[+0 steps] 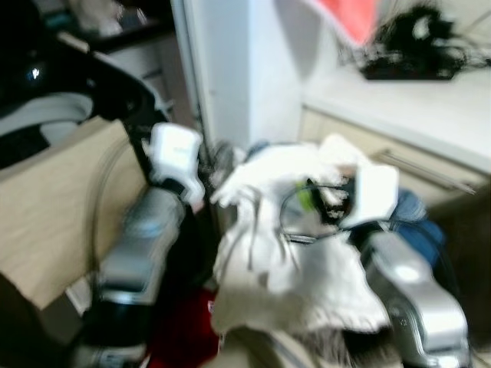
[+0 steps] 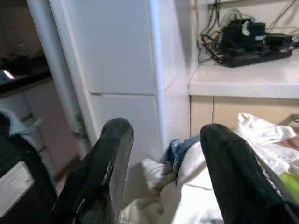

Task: Clothes washing

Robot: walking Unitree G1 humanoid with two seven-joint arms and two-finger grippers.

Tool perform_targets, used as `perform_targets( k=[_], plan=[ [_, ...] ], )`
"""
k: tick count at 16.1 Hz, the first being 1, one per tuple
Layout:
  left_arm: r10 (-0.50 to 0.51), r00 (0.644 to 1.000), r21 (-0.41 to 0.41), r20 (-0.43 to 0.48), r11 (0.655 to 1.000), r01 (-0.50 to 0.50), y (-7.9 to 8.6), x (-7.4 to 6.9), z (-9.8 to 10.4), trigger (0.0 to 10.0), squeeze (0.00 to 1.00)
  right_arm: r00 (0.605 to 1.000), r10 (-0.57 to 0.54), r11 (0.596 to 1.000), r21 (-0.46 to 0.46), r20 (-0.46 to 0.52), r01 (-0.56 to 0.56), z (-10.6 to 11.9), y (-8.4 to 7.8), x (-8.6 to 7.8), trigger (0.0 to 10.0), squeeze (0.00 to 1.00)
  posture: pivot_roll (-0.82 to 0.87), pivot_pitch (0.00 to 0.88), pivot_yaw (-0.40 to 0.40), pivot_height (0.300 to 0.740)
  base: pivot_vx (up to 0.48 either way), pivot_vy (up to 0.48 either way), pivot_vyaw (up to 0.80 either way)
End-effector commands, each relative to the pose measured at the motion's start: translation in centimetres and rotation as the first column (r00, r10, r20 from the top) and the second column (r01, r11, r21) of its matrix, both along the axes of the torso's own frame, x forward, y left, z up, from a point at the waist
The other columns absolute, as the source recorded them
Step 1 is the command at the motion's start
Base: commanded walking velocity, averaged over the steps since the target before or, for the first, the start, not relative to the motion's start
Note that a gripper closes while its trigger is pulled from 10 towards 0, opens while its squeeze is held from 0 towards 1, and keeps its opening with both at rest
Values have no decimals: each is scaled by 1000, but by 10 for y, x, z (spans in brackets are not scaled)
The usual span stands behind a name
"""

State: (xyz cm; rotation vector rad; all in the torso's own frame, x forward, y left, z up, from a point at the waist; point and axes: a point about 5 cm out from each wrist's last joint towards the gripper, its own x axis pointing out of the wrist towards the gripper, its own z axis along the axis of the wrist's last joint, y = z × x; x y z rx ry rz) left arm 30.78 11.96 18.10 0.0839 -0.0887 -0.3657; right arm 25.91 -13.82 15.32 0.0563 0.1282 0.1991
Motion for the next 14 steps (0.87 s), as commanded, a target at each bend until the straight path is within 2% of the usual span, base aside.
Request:
perform_targets(
  k=[1, 7, 8, 14],
  plan=[
    [24, 1000, 8, -1, 1000, -24, 11, 2, 1, 10000, 0, 999, 31, 999, 12, 16, -31, 4, 8, 1, 10000, 0, -144, 0, 50, 740, 337, 0, 0],
    [1, 1000, 13, -14, 1000, -1, 8, 2, -1, 10000, 0, 1000, 20, 1000, 20, 6, -20, 3, 7, 1, 10000, 0, -148, 0, 56, 740, 54, 0, 0],
    [-6, 1000, 9, -12, 1000, 6, 7, 2, -1, 10000, 0, 1000, 13, 1000, 28, 1, -13, 3, 6, 1, 10000, 0, -148, 0, 56, 740, 0, 326, -800],
    [-8, 1000, 9, -21, 1000, 8, 4, 5, -1, 10000, 0, 1000, 1, 1000, 24, 2, -1, 4, 4, 1, 10000, 0, -155, 0, 62, 740, 0, 399, 0]
  ],
)
